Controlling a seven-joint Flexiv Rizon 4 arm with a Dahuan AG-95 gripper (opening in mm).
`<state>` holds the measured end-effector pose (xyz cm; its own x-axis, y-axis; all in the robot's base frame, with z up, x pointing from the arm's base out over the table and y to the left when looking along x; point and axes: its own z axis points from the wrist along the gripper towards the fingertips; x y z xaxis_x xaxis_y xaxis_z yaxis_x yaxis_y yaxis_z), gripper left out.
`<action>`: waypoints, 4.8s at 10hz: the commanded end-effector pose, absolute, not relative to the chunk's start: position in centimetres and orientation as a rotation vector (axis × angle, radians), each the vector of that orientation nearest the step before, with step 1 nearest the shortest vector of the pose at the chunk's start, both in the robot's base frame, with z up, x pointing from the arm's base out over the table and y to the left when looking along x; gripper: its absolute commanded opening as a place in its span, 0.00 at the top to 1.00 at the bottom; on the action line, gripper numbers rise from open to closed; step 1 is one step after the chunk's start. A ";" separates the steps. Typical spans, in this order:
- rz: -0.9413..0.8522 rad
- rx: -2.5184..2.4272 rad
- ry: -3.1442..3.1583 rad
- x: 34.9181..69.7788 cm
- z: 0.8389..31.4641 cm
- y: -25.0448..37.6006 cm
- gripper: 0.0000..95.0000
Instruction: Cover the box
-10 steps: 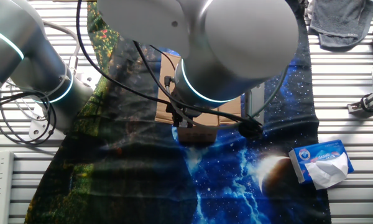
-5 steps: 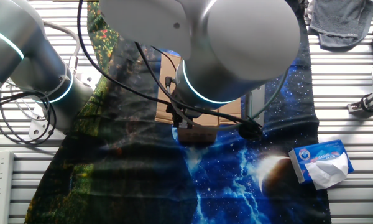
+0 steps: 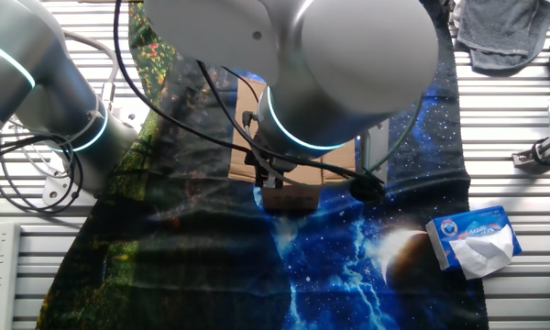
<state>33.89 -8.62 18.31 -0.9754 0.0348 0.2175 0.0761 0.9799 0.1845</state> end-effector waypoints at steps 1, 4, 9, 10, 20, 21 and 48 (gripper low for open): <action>-0.282 -0.083 -2.914 33.9 18.3 -8.6 1.00; -0.238 -0.077 -2.924 33.9 18.2 -8.6 1.00; -0.210 -0.062 -2.909 33.9 18.2 -8.6 1.00; -0.209 -0.064 -2.908 33.9 18.2 -8.6 1.00; -0.218 -0.064 -2.876 33.9 18.5 -8.7 1.00; -0.217 -0.067 -2.875 33.9 18.6 -8.7 1.00; -0.220 -0.157 -2.884 34.8 18.1 -3.9 1.00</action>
